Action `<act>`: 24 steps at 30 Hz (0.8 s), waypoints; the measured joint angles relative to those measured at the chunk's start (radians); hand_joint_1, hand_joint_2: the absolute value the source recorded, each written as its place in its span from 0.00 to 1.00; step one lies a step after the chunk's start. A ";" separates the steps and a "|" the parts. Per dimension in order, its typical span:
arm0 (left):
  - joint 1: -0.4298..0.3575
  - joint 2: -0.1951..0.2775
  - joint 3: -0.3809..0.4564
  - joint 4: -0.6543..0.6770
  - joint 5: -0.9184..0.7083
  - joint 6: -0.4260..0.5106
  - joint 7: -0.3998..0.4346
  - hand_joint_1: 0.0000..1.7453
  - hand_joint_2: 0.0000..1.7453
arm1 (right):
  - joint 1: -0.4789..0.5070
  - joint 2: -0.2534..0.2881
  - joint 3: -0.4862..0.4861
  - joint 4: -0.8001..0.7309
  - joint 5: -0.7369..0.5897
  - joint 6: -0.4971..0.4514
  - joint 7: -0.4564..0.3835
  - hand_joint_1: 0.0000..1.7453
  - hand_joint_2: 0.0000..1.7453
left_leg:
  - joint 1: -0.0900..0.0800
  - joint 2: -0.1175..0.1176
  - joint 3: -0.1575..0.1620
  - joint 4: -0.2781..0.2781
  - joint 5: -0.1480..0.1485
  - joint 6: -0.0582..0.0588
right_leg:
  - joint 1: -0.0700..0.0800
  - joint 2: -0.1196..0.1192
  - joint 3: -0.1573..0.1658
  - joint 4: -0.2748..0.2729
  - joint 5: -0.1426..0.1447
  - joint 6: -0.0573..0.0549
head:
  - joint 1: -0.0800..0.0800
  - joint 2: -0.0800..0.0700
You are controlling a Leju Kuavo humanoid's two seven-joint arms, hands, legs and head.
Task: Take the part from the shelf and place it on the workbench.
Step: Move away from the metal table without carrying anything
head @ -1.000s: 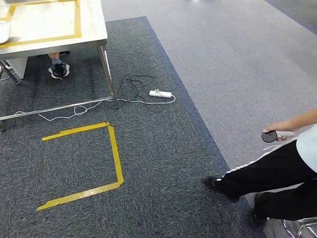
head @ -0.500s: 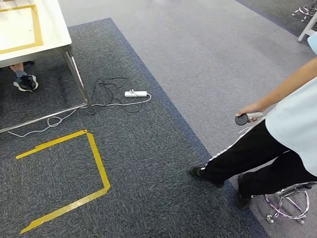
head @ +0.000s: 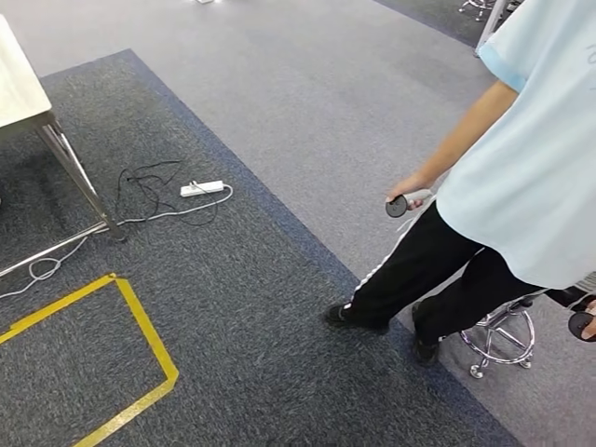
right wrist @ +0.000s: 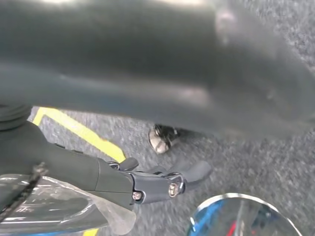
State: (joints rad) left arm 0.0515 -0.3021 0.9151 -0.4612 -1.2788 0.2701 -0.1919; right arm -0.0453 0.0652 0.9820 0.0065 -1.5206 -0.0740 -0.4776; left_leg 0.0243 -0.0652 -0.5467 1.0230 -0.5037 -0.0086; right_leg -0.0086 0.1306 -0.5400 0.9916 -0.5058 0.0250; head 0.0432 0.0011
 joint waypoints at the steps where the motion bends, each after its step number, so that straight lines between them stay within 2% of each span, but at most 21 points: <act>1: -0.001 -0.001 0.000 0.000 -0.001 0.001 -0.003 0.00 0.00 | 0.002 0.000 0.000 0.000 0.000 0.001 0.000 0.00 0.00 | 0.000 0.011 0.000 -0.002 0.002 0.008 | -0.003 0.006 -0.005 -0.001 0.001 0.006 | -0.001 0.000; 2: -0.001 -0.001 0.000 0.000 -0.002 0.002 -0.006 0.00 0.00 | 0.005 0.000 0.000 0.000 0.000 0.002 0.000 0.00 0.00 | 0.000 0.022 0.002 -0.006 0.004 0.016 | -0.004 -0.005 -0.012 0.007 -0.005 0.012 | 0.000 0.000; 3: -0.001 -0.001 0.000 0.000 -0.003 0.003 -0.009 0.00 0.00 | 0.005 0.000 0.000 0.000 0.000 0.003 0.000 0.00 0.00 | 0.001 0.035 0.003 -0.010 0.006 0.024 | -0.003 -0.029 -0.026 0.032 -0.022 0.016 | 0.004 0.000; 5: -0.001 -0.002 0.002 0.000 -0.007 0.006 -0.014 0.00 0.00 | 0.001 0.000 0.000 0.000 0.000 0.005 0.001 0.00 0.00 | 0.000 0.064 0.004 -0.015 0.006 0.033 | -0.002 -0.093 -0.083 0.144 -0.083 0.024 | 0.009 0.000; 6: -0.001 -0.002 0.003 0.000 -0.009 0.007 -0.015 0.00 0.00 | -0.002 0.000 0.000 0.000 0.000 0.006 0.001 0.00 0.00 | -0.002 0.080 0.004 -0.014 0.006 0.035 | -0.003 -0.112 -0.121 0.214 -0.114 0.028 | 0.010 0.000; 7: 0.000 -0.002 0.005 0.000 -0.010 0.008 -0.016 0.00 0.00 | -0.002 0.000 0.000 0.000 0.000 0.006 0.001 0.00 0.00 | -0.003 0.095 0.004 -0.014 0.005 0.036 | -0.004 -0.121 -0.149 0.267 -0.132 0.030 | 0.010 0.000; 8: 0.000 -0.002 0.006 0.000 -0.011 0.008 -0.017 0.00 0.00 | -0.002 0.000 -0.001 0.000 0.000 0.006 0.001 0.00 0.00 | -0.005 0.109 0.004 -0.014 0.003 0.036 | -0.005 -0.126 -0.160 0.288 -0.131 0.031 | 0.010 0.000; 9: 0.000 -0.002 0.007 0.000 -0.011 0.009 -0.018 0.00 0.00 | -0.001 0.000 -0.001 0.000 0.000 0.006 0.001 0.00 0.00 | -0.006 0.122 0.005 -0.014 0.002 0.035 | -0.005 -0.130 -0.149 0.267 -0.110 0.031 | 0.010 0.000; 10: 0.000 -0.002 0.008 0.000 -0.012 0.010 -0.019 0.00 0.00 | 0.000 0.000 -0.001 0.000 0.000 0.005 0.001 0.00 0.00 | -0.006 0.134 0.007 -0.014 0.000 0.034 | -0.003 -0.140 -0.116 0.207 -0.077 0.027 | 0.010 0.000; 12: 0.000 -0.002 0.009 0.001 -0.015 0.010 -0.020 0.00 0.00 | -0.001 0.000 -0.001 0.000 0.000 0.005 0.001 0.00 0.00 | -0.009 0.155 0.014 -0.014 -0.005 0.028 | 0.003 -0.182 -0.036 0.061 -0.020 0.015 | 0.010 0.000; 13: 0.000 -0.002 0.009 0.001 -0.016 0.011 -0.021 0.00 0.00 | -0.003 0.000 -0.001 0.000 0.000 0.005 0.000 0.00 0.00 | -0.009 0.164 0.018 -0.014 -0.007 0.022 | 0.007 -0.197 -0.011 0.016 -0.008 0.008 | 0.009 0.000; 14: 0.000 -0.002 0.009 0.001 -0.017 0.011 -0.021 0.00 0.00 | -0.004 0.000 -0.002 0.000 0.000 0.005 0.000 0.00 0.00 | -0.010 0.172 0.021 -0.014 -0.009 0.017 | 0.011 -0.202 -0.002 -0.003 -0.005 0.002 | 0.008 0.000; 16: -0.001 -0.002 0.010 0.001 -0.019 0.012 -0.022 0.00 0.00 | -0.003 0.000 -0.003 0.000 0.000 0.004 0.000 0.00 0.00 | -0.008 0.189 0.029 -0.017 -0.011 0.003 | 0.014 -0.179 -0.001 -0.009 -0.001 -0.009 | 0.007 0.000; 17: -0.001 -0.002 0.010 0.001 -0.019 0.012 -0.022 0.00 0.00 | -0.002 0.000 -0.004 0.000 0.000 0.004 0.000 0.00 0.00 | -0.006 0.183 0.032 -0.015 -0.017 -0.003 | 0.012 -0.168 0.005 -0.015 0.003 -0.013 | 0.006 0.000; 19: -0.001 -0.001 0.010 0.001 -0.020 0.012 -0.023 0.00 0.00 | 0.000 0.000 -0.005 0.000 0.000 0.004 0.001 0.00 0.00 | -0.004 0.137 0.016 0.037 -0.056 -0.011 | 0.007 -0.146 0.017 -0.027 0.015 -0.025 | 0.001 0.000; 20: 0.000 0.000 0.011 0.001 -0.020 0.012 -0.023 0.00 0.00 | 0.000 0.000 -0.005 0.000 0.000 0.004 0.001 0.00 0.00 | -0.002 0.105 -0.007 0.094 -0.089 -0.013 | 0.006 -0.135 0.018 -0.029 0.017 -0.028 | -0.001 0.000; 21: 0.000 0.000 0.012 0.002 -0.020 0.012 -0.024 0.00 0.00 | -0.001 0.000 -0.005 0.000 0.000 0.004 0.001 0.00 0.00 | -0.002 0.086 -0.039 0.162 -0.122 -0.013 | 0.006 -0.123 0.018 -0.029 0.018 -0.032 | -0.003 0.000; 22: 0.000 0.000 0.013 0.002 -0.021 0.012 -0.024 0.00 0.00 | -0.002 0.000 -0.005 0.000 0.000 0.004 0.001 0.00 0.00 | -0.003 0.077 -0.069 0.223 -0.145 -0.015 | 0.007 -0.109 0.018 -0.028 0.018 -0.033 | -0.003 0.000; 23: 0.000 0.000 0.015 0.002 -0.022 0.011 -0.025 0.00 0.00 | -0.002 0.000 -0.005 0.000 0.000 0.004 0.001 0.00 0.00 | -0.003 0.073 -0.089 0.258 -0.147 -0.015 | 0.008 -0.094 0.018 -0.027 0.017 -0.034 | -0.003 0.000; 24: 0.000 0.000 0.016 0.003 -0.023 0.011 -0.026 0.00 0.00 | -0.001 0.000 -0.005 0.000 0.000 0.004 0.001 0.00 0.00 | -0.003 0.071 -0.093 0.256 -0.128 -0.016 | 0.008 -0.078 0.019 -0.024 0.016 -0.033 | -0.003 0.000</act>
State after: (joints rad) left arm 0.0514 -0.3017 0.9308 -0.4585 -1.3017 0.2815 -0.2178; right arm -0.0466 0.0652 0.9766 0.0065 -1.5207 -0.0698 -0.4765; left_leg 0.0217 0.0061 -0.6399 1.2792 -0.6320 -0.0246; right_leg -0.0004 0.0527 -0.5209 0.9671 -0.4901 -0.0084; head 0.0399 0.0011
